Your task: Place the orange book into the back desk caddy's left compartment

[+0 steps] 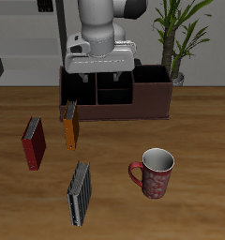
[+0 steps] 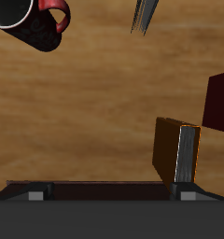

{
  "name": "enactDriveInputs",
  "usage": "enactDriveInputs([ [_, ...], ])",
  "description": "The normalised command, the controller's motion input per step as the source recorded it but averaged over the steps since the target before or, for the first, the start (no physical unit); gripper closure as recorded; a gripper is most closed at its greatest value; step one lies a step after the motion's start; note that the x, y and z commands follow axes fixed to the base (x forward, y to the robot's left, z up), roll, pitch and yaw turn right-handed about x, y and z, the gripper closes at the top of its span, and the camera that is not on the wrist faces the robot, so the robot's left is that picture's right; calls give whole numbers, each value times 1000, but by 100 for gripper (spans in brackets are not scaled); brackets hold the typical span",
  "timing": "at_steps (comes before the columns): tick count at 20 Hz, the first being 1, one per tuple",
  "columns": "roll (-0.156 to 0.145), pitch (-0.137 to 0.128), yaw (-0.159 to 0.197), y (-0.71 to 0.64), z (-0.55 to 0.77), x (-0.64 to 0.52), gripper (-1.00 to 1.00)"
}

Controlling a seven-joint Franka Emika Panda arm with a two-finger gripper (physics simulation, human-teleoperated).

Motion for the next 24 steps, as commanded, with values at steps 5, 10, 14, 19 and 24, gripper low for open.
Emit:
enactDriveInputs([
  [5, -37, -17, -15, -533, -47, 45, -100],
  [10, -46, -68, 6, -462, -85, -22, -100],
  [14, -22, -16, 5, -231, -337, 11, -100],
  [19, -34, -20, 7, -169, -359, 42, -100],
  [24, -15, 2, -27, -68, -209, 1, -100],
])
